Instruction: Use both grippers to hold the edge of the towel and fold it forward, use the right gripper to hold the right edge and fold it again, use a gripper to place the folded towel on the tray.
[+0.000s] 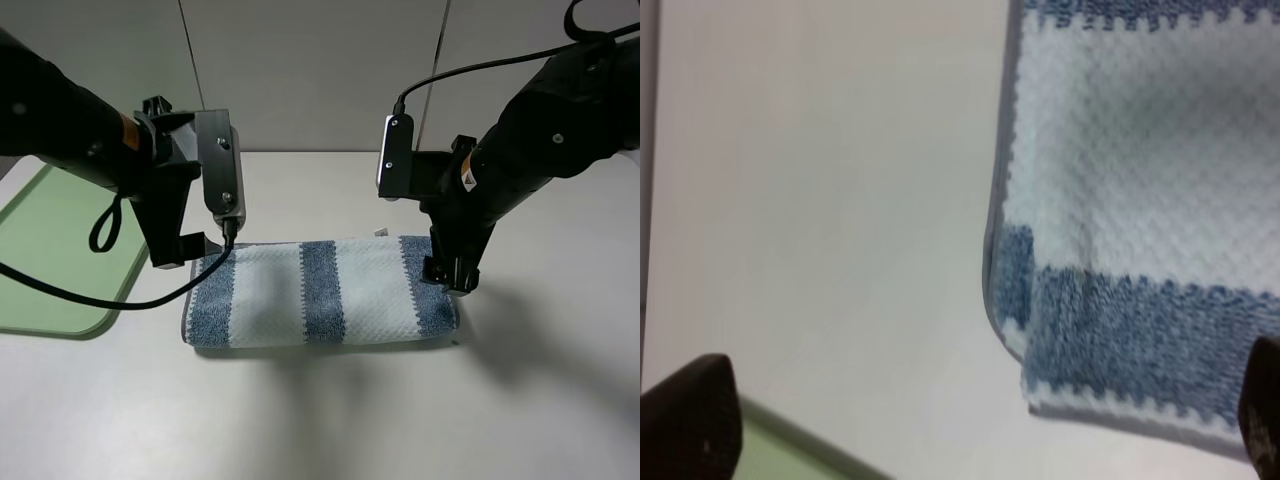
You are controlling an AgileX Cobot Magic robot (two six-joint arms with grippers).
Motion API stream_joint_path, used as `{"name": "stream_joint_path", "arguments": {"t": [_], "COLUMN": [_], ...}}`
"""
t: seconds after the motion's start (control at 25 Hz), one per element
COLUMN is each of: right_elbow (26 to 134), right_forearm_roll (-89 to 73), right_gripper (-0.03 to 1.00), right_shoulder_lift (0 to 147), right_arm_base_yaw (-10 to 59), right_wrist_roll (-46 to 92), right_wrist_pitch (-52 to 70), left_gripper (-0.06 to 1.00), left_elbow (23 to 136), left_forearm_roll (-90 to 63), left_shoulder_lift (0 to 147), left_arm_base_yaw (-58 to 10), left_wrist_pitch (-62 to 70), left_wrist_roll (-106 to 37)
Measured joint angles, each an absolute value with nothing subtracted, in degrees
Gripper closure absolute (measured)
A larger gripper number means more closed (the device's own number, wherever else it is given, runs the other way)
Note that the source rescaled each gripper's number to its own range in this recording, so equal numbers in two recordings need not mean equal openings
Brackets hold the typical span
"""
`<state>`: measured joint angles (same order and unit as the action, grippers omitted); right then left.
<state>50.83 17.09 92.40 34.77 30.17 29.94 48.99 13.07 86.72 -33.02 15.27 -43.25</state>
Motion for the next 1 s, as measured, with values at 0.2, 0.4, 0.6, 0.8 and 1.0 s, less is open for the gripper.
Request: {"name": "stream_joint_path", "arguments": {"t": [0.2, 0.4, 0.6, 0.8, 1.0], "right_elbow": [50.83, 50.83, 50.83, 50.83, 50.83], "right_forearm_roll": [17.09, 16.63, 15.31, 13.14, 11.78], "right_gripper": [-0.03, -0.03, -0.03, -0.03, -0.03], "right_shoulder_lift": [90.51, 89.49, 89.49, 89.49, 89.49], "right_arm_base_yaw": [34.77, 34.77, 34.77, 34.77, 34.77], "right_wrist_roll": [25.55, 18.9, 13.74, 12.09, 12.07], "right_wrist_pitch": [30.72, 32.14, 34.7, 35.86, 36.34], "left_gripper": [-0.05, -0.05, -0.05, -0.05, -0.05], "left_elbow": [48.99, 48.99, 48.99, 48.99, 48.99], "left_forearm_roll": [13.07, 13.07, 13.07, 13.07, 13.07], "left_shoulder_lift": [81.67, 75.27, 67.7, 59.19, 50.4], "left_arm_base_yaw": [-33.02, -33.02, -33.02, -33.02, -33.02], "left_wrist_pitch": [20.62, 28.68, 35.74, 42.02, 47.4], "left_wrist_roll": [-35.94, -26.99, -20.41, -15.14, -8.99]}}
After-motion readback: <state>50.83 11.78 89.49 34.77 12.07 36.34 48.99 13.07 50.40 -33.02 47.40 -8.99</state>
